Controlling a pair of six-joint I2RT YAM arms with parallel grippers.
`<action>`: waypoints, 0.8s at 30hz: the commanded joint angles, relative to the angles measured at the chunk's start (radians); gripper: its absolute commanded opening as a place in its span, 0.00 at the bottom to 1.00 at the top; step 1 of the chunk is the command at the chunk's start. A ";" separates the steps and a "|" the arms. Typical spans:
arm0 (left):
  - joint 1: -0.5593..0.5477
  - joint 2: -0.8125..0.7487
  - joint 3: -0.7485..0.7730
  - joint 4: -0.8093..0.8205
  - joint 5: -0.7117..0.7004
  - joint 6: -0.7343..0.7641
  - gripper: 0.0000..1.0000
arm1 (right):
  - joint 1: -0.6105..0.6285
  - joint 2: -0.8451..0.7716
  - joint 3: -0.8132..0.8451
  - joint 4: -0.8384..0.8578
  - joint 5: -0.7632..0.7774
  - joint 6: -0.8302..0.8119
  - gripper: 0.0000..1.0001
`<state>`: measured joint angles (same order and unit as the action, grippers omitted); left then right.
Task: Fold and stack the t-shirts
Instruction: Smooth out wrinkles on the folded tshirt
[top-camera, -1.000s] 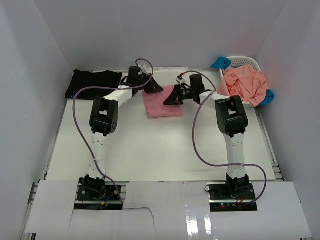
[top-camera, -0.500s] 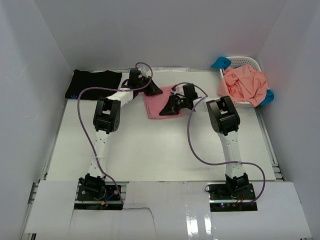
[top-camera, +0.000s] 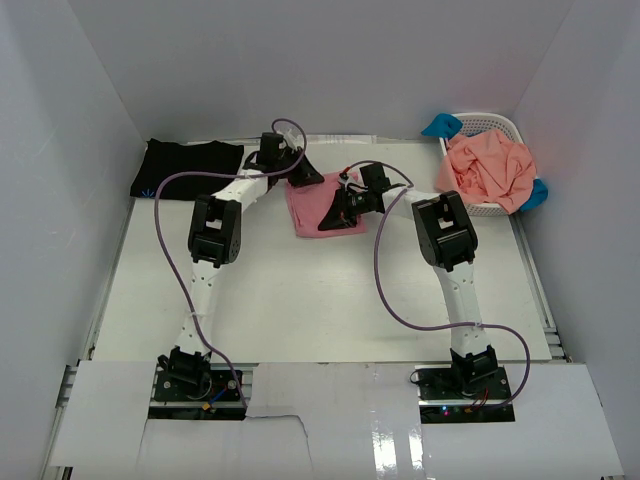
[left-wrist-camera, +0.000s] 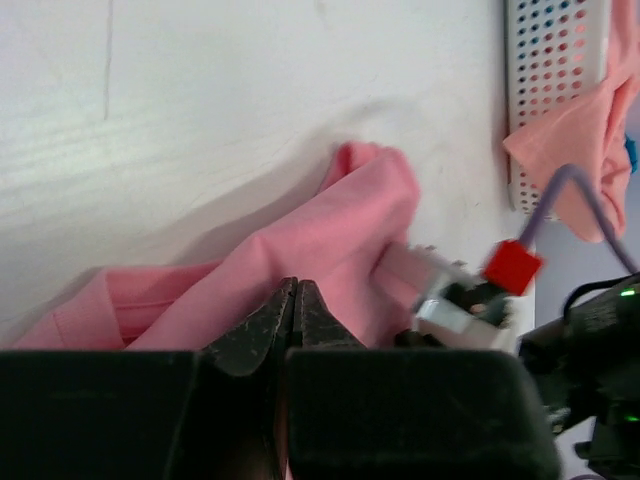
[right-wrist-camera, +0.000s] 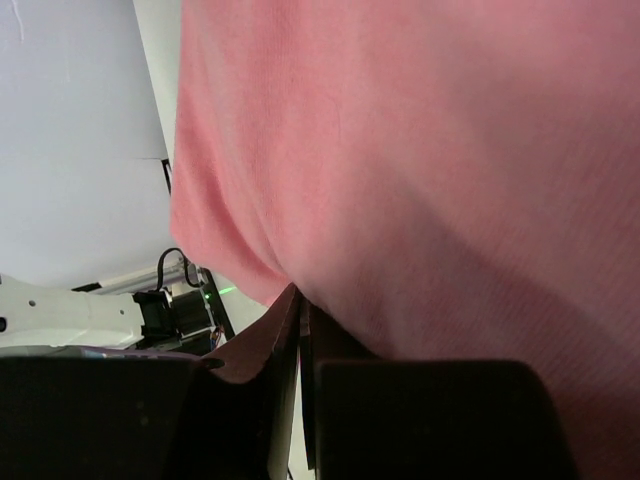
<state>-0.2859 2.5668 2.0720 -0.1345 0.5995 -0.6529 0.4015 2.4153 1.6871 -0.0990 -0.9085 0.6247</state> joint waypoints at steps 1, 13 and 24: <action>0.002 -0.059 0.172 -0.080 -0.029 0.018 0.13 | 0.003 -0.021 0.014 -0.039 0.042 -0.022 0.08; 0.025 -0.531 -0.399 -0.249 -0.228 0.013 0.32 | 0.003 -0.151 -0.046 0.030 0.016 0.004 0.08; 0.030 -0.686 -0.779 -0.169 -0.268 -0.010 0.51 | 0.003 -0.196 -0.037 0.021 0.025 0.009 0.08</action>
<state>-0.2577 1.9606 1.2892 -0.3347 0.3767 -0.6563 0.4019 2.2761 1.6409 -0.0872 -0.8883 0.6292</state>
